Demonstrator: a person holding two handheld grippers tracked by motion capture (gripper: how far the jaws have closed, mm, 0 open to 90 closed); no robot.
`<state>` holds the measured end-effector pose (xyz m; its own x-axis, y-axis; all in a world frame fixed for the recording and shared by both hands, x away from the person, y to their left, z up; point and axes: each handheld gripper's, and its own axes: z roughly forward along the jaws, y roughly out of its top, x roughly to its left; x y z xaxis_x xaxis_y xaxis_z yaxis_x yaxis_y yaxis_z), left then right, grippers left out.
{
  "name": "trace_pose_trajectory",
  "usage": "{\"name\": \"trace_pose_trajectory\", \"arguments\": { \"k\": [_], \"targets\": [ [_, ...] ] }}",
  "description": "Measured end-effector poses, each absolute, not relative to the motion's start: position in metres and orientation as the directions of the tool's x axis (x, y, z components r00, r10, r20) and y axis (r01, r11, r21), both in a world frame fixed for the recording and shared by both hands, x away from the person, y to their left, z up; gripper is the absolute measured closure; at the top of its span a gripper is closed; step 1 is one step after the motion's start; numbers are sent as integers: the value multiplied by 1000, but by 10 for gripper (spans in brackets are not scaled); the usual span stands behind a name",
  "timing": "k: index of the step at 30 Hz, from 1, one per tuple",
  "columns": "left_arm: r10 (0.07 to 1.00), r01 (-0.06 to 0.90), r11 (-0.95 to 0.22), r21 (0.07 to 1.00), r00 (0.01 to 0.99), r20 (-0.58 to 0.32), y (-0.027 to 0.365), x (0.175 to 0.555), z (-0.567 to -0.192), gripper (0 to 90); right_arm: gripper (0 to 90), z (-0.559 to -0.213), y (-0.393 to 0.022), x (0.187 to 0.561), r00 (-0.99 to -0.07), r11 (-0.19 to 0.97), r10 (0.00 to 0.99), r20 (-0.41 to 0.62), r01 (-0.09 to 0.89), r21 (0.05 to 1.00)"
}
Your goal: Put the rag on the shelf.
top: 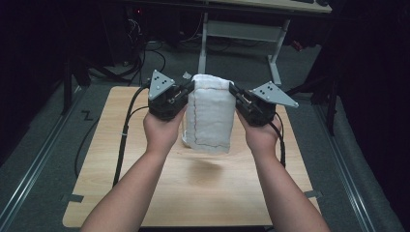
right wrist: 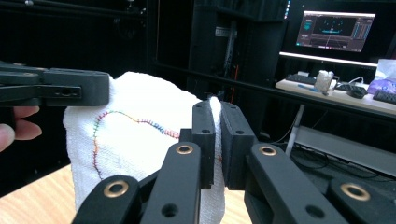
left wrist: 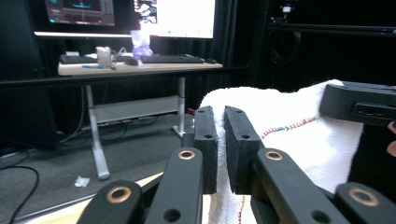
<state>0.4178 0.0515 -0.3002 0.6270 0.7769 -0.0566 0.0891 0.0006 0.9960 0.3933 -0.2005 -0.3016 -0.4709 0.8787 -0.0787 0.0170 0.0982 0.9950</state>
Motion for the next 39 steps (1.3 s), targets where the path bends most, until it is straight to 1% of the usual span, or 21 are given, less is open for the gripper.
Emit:
{"name": "trace_pose_trajectory", "arguments": {
  "k": [2, 5, 7, 12, 14, 17, 22, 24, 26, 29, 31, 33, 35, 37, 39],
  "targets": [
    [784, 74, -15, 997, 620, -34, 51, 421, -299, 844, 859, -300, -201, 397, -470, 95, 879, -77, 14, 995],
    [789, 67, -20, 998, 614, -25, 51, 428, -297, 844, 859, -298, -200, 405, -468, 87, 881, -71, 14, 996],
    [794, 56, -28, 998, 608, -12, 50, 434, -297, 844, 860, -297, -200, 414, -470, 65, 881, -50, 17, 998],
    [803, 101, -48, 994, 595, -21, 52, 454, -293, 844, 860, -299, -199, 434, -483, 29, 876, -7, 38, 999],
    [810, 95, -63, 993, 586, -4, 53, 461, -292, 843, 860, -301, -198, 445, -483, 13, 876, 18, 60, 998],
    [817, 118, -76, 990, 576, -6, 53, 472, -293, 843, 860, -302, -196, 459, -479, 27, 877, 16, 83, 996],
    [819, 178, -60, 982, 571, -54, 50, 489, -294, 841, 859, -305, -196, 473, -471, 13, 881, 42, 114, 993],
    [825, 189, -85, 978, 564, -37, 46, 498, -295, 841, 859, -306, -197, 478, -464, 15, 885, 45, 125, 992],
    [828, 191, -90, 978, 560, -34, 44, 505, -296, 841, 859, -307, -197, 486, -454, 43, 891, 21, 129, 991],
    [824, 218, -90, 972, 565, -51, 42, 520, -300, 839, 858, -309, -199, 495, -451, 46, 892, 21, 138, 989],
    [825, 242, -88, 966, 561, -65, 43, 531, -306, 839, 858, -313, -201, 504, -461, 31, 886, 50, 168, 985],
    [832, 261, -104, 960, 552, -60, 42, 538, -313, 838, 858, -318, -199, 512, -458, 53, 888, 38, 186, 981],
    [831, 287, -93, 953, 549, -84, 42, 545, -321, 834, 857, -324, -196, 519, -454, 84, 891, 15, 198, 977],
    [827, 327, -74, 942, 548, -126, 44, 551, -332, 833, 857, -329, -196, 525, -455, 93, 890, 16, 215, 972],
    [827, 344, -83, 935, 548, -128, 44, 554, -339, 833, 857, -335, -196, 530, -454, 94, 890, 29, 246, 965]
  ]
}}
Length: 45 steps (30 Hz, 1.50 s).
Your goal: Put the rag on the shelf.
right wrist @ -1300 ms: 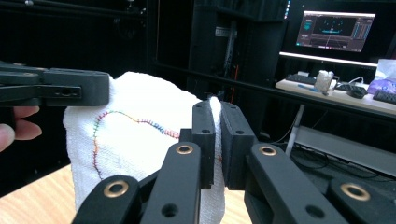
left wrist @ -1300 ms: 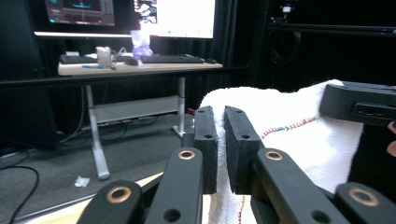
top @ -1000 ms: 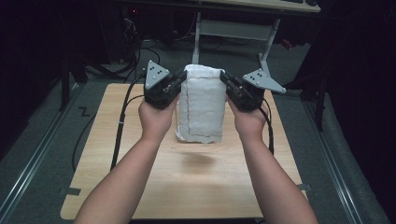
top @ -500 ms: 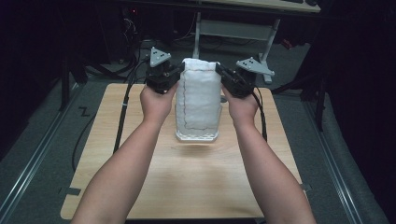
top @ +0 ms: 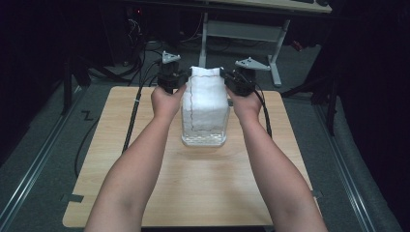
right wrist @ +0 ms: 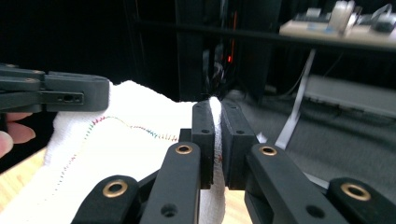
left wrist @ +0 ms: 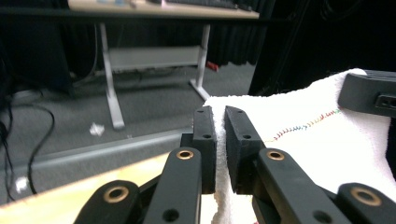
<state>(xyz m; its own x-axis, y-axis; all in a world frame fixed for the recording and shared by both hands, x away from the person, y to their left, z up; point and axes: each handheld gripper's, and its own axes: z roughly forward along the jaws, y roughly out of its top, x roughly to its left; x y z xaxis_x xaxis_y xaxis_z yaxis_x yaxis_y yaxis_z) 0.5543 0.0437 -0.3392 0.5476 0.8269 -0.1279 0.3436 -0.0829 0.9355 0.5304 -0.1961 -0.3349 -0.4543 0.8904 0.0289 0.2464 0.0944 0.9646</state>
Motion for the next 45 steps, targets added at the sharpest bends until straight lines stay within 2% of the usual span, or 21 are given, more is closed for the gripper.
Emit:
{"name": "trace_pose_trajectory", "arguments": {
  "k": [9, 12, 13, 16, 21, 31, 34, 36, 40, 45],
  "targets": [
    [832, 386, -94, 918, 536, -140, 47, 557, -357, 811, 853, -359, -191, 541, -453, 119, 891, 38, 312, 943],
    [813, 414, -73, 907, 552, -187, 49, 561, -358, 723, 830, -361, -189, 542, -449, 134, 893, 21, 310, 941],
    [813, 413, -78, 907, 553, -183, 49, 561, -359, 690, 795, -361, -189, 542, -446, 133, 895, 21, 311, 941],
    [810, 406, -89, 909, 561, -172, 46, 560, -360, 615, 774, -362, -188, 543, -464, 128, 885, 37, 318, 939],
    [810, 388, -78, 918, 562, -168, 45, 557, -357, 608, 739, -358, -186, 536, -466, 168, 885, -9, 300, 939],
    [822, 369, -84, 926, 551, -145, 46, 545, -350, 606, 646, -357, -188, 527, -469, 165, 883, -5, 299, 940],
    [829, 358, -74, 931, 541, -143, 54, 535, -350, 605, 627, -359, -192, 518, -459, 166, 888, -17, 286, 944],
    [835, 335, -96, 937, 540, -107, 59, 527, -350, 602, 620, -359, -195, 513, -456, 170, 890, -21, 287, 943],
    [832, 328, -82, 941, 543, -117, 68, 514, -352, 600, 603, -359, -202, 498, -454, 165, 891, -25, 272, 948],
    [843, 303, -123, 945, 535, -62, 85, 487, -358, 582, 579, -361, -212, 473, -455, 159, 890, -34, 240, 958]
  ]
}}
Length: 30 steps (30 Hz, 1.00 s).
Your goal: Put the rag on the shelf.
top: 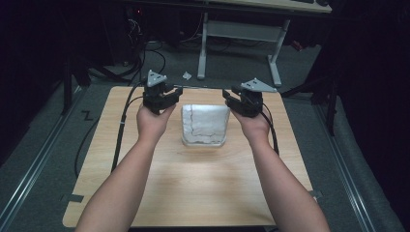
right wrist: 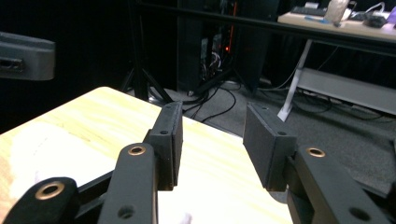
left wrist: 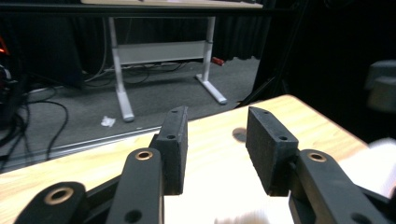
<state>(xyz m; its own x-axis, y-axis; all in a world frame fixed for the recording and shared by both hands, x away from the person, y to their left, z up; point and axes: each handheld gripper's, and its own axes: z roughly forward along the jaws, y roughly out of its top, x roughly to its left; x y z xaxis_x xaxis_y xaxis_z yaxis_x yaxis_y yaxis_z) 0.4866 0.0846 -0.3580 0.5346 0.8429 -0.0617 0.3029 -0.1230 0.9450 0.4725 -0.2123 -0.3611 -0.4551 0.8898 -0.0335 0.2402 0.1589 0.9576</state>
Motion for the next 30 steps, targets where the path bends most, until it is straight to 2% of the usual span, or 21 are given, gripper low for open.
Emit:
{"name": "trace_pose_trajectory", "arguments": {
  "k": [9, 17, 22, 26, 28, 30],
  "targets": [
    [841, 321, -121, 939, 536, -75, 119, 432, -409, 571, 535, -380, -229, 421, -474, 175, 879, -46, 232, 957],
    [820, 421, -160, 893, 561, -117, 147, 381, -473, 554, 507, -440, -234, 376, -474, 242, 877, -72, 307, 920],
    [805, 461, -217, 861, 583, -110, 159, 360, -496, 537, 502, -481, -237, 356, -473, 267, 879, -63, 378, 886],
    [804, 471, -242, 848, 587, -96, 174, 339, -513, 524, 489, -501, -240, 345, -470, 297, 879, -76, 417, 859],
    [809, 490, -227, 841, 576, -117, 180, 330, -519, 530, 481, -508, -241, 336, -466, 310, 880, -92, 419, 854],
    [804, 516, -182, 837, 569, -176, 186, 322, -519, 541, 492, -517, -246, 325, -465, 314, 880, -92, 427, 848]
  ]
}}
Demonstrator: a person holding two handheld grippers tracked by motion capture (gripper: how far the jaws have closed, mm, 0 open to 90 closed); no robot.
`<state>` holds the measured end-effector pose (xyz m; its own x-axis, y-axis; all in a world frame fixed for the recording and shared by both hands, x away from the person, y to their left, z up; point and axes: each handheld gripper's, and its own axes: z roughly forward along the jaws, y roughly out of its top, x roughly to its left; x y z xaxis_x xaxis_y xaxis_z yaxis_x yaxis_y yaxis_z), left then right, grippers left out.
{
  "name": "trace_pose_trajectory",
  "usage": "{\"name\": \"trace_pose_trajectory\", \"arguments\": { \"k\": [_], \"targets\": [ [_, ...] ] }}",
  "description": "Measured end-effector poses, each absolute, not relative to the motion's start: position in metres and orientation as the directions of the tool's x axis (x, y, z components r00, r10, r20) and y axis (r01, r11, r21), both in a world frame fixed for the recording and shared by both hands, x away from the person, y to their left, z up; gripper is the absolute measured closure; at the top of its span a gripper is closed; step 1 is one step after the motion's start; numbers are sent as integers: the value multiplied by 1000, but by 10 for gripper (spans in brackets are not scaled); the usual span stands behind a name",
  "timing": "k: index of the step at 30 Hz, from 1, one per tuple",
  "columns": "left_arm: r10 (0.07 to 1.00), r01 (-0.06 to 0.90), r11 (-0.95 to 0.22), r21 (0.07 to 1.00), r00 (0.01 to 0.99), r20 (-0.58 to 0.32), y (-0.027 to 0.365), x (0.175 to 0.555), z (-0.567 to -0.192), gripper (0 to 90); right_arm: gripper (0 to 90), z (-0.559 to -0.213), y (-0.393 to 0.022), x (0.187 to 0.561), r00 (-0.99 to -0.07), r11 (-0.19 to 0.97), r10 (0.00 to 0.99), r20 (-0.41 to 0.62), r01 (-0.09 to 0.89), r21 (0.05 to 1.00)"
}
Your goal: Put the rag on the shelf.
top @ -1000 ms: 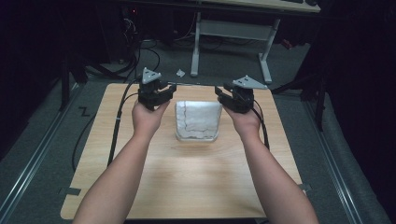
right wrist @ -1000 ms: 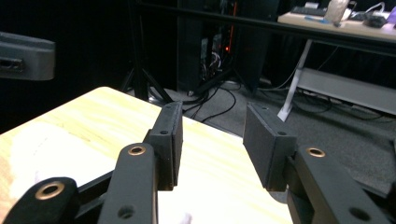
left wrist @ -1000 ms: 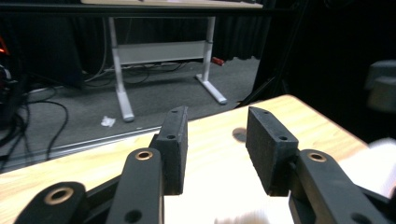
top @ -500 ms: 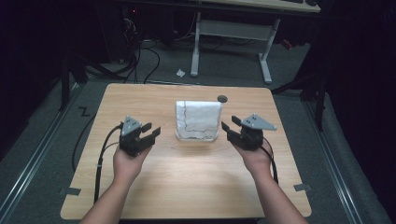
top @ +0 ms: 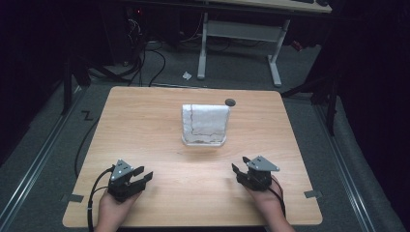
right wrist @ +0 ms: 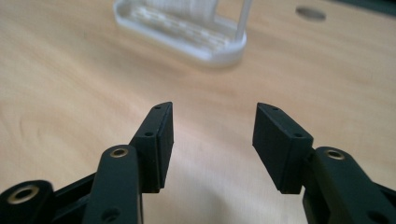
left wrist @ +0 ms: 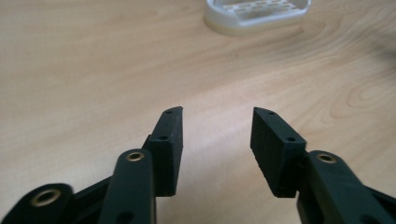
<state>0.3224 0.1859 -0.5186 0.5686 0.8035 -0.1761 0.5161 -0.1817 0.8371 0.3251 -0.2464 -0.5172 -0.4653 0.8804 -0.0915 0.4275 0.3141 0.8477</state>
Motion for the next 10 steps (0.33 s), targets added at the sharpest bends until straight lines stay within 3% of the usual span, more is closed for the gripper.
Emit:
{"name": "trace_pose_trajectory", "arguments": {
  "k": [6, 10],
  "targets": [
    [801, 533, -195, 824, 570, -179, 186, 323, -524, 523, 481, -527, -261, 321, -448, 312, 891, -72, 490, 814],
    [802, 544, -194, 817, 567, -187, 187, 325, -527, 503, 480, -527, -260, 324, -448, 304, 892, -67, 482, 822]
  ]
}}
